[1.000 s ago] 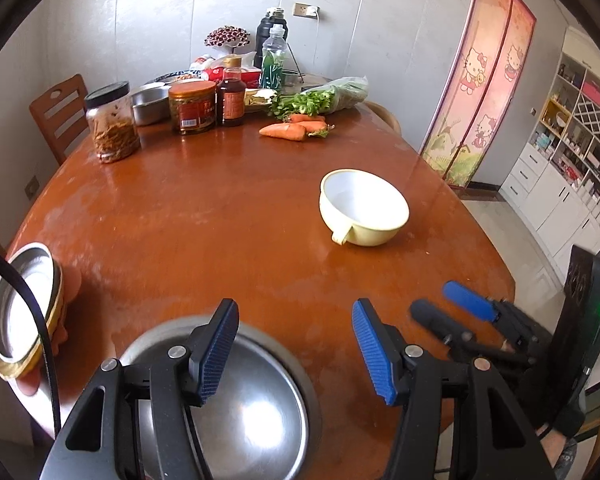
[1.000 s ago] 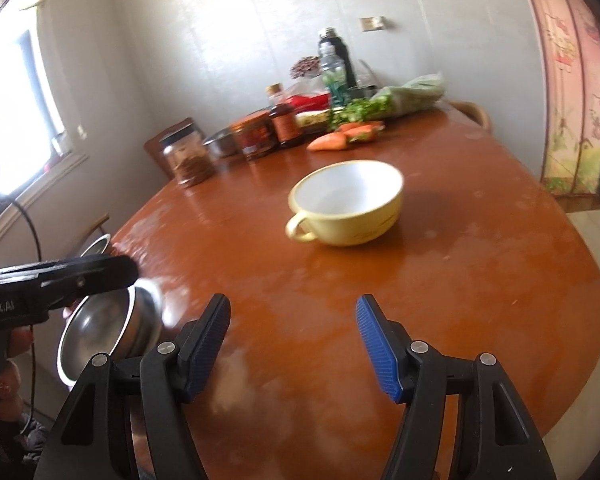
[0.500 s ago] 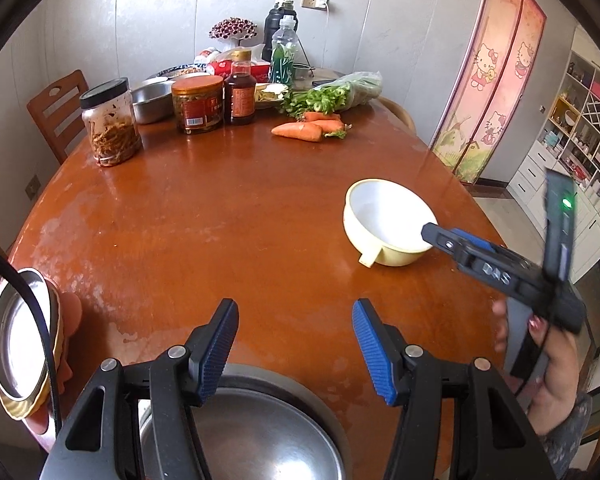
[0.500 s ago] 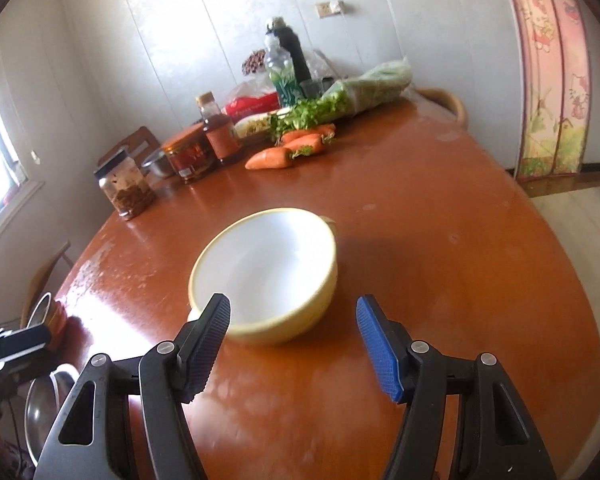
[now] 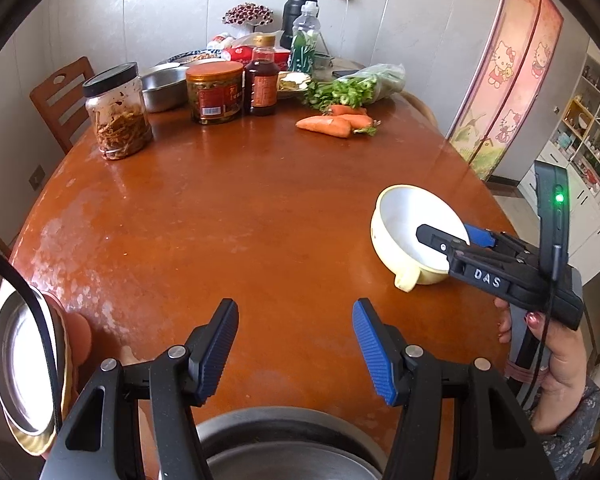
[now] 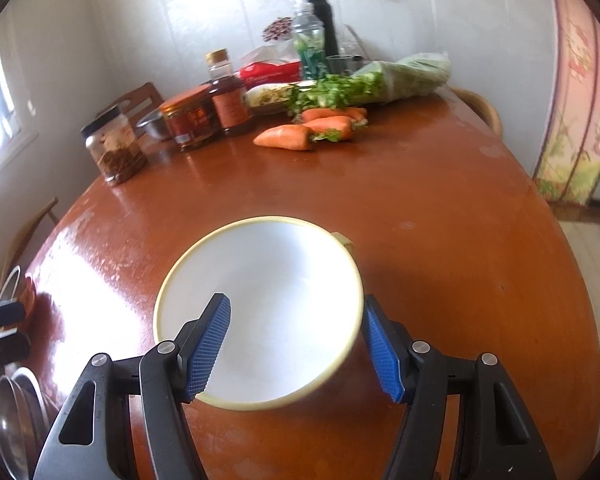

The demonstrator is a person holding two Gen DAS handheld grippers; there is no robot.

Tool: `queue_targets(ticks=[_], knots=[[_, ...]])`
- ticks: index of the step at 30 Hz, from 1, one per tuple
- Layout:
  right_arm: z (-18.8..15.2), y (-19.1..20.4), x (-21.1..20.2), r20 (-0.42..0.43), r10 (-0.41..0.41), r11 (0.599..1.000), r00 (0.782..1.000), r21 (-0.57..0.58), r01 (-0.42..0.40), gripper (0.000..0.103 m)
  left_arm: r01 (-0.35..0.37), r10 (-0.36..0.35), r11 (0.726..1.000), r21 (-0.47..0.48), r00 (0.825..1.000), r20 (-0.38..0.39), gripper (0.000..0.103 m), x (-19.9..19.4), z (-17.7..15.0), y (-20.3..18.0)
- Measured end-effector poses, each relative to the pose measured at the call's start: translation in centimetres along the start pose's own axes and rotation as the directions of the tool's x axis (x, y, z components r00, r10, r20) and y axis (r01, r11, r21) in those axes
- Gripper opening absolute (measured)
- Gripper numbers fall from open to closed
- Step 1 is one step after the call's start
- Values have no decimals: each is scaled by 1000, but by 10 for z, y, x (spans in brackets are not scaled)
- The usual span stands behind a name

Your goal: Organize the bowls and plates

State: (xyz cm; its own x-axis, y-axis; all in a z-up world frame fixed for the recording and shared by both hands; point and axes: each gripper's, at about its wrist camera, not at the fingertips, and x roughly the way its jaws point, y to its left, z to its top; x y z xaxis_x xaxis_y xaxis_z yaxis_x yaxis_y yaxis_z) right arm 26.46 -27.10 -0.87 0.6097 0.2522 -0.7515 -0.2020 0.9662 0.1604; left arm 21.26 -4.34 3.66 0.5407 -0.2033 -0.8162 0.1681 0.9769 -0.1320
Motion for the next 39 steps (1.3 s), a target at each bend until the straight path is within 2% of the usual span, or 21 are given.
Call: queue_targets(ticks=[3,9,16,20,23,27,33,39], knots=[[-1,18,3,-6,-11,997,1000,-73,11,68,1,-1,1000,-12,1000,-2,59,2,1,6],[-14,65,4,-22,57,974,998,-217,-60,68,17,-17,1000,-23,1000,-21,60,7,3,17],[-29,108,2,-59,142,937,988,-314,-153,68,10,-12,1000,-22,998,-54,61,16,8,34],[-36,122,-1,-71,166,920,984,-348,-180,68,41,-43,999,-34,996,-80,61,26,9,42],[-37,124,-2,-77,167,924,983,-336,-184,68,38,-42,998,-44,994,-100,61,35,9,47],[-36,104,-11,-82,247,950,965,-178,-258,68,62,-69,996,-56,990,-124,61,44,10,50],[-48,88,-32,-20,244,968,970,-52,-245,68,110,-118,992,-56,982,-146,61,51,10,48],[-60,99,-32,-12,229,972,973,-52,-230,67,188,-192,981,-40,970,-150,59,53,7,40]])
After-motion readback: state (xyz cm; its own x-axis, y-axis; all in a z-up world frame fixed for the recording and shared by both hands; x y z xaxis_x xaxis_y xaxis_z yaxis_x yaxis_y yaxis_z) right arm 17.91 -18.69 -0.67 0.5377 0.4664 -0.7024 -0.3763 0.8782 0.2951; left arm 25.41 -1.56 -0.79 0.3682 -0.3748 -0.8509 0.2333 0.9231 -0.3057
